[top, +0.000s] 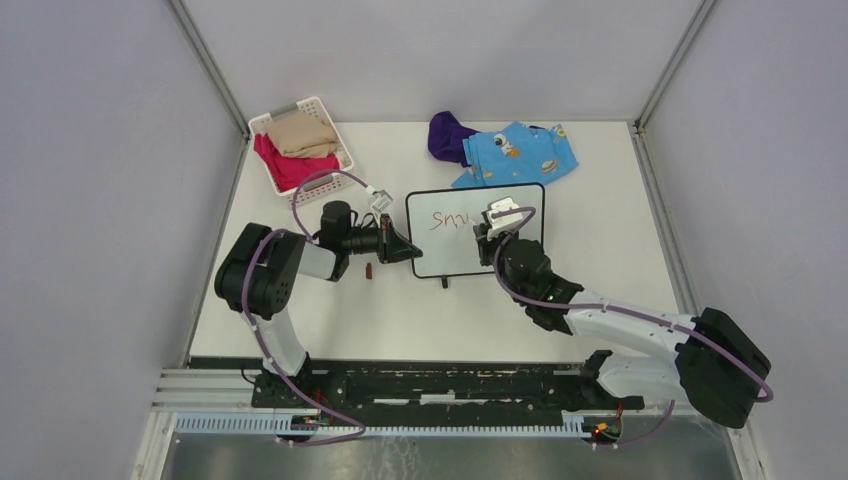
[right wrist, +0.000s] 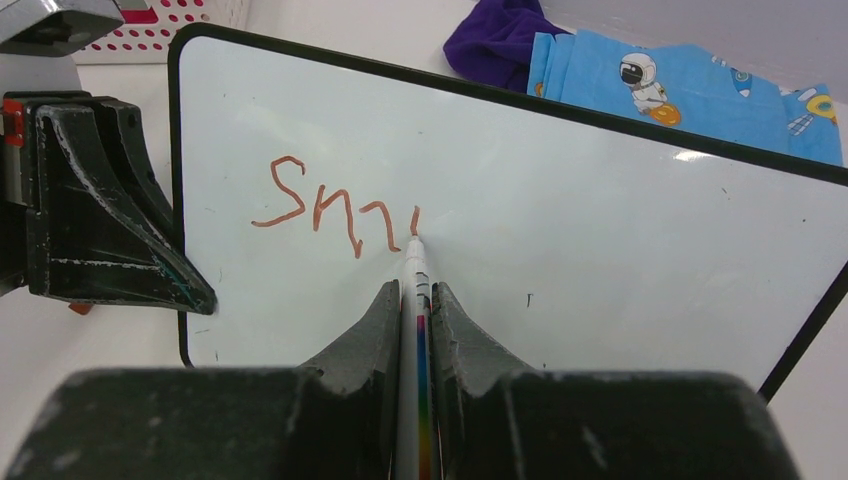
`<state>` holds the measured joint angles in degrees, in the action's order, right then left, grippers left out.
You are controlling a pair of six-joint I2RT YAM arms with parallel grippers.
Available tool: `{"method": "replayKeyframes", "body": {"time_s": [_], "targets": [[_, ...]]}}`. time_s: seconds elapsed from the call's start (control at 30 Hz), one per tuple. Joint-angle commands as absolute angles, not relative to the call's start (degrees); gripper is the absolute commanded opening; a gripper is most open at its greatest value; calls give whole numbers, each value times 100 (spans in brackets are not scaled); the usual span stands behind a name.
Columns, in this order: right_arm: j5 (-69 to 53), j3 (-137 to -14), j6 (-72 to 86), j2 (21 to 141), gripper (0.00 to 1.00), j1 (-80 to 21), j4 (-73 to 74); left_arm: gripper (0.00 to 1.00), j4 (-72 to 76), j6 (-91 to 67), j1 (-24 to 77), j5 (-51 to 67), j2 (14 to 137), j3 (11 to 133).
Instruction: Write a sentence on the whiteboard
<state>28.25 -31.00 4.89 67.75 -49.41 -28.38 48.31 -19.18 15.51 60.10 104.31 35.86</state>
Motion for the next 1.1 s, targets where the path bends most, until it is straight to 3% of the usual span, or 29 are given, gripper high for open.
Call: {"method": "replayKeyframes", "body": {"time_s": [0.0, 0.37, 1.07], "targets": [[2950, -2954, 558, 6672, 0, -4881, -2839, 2, 4610, -1573, 1538, 5646, 10389, 3645], [2766, -3129, 635, 6232, 0, -4855, -2827, 2, 4608, -1573, 1538, 5640, 10384, 3646], [2620, -3625, 516, 6579, 0, -4594, -2994, 2, 4551, -1538, 1550, 5642, 10377, 3662]]}}
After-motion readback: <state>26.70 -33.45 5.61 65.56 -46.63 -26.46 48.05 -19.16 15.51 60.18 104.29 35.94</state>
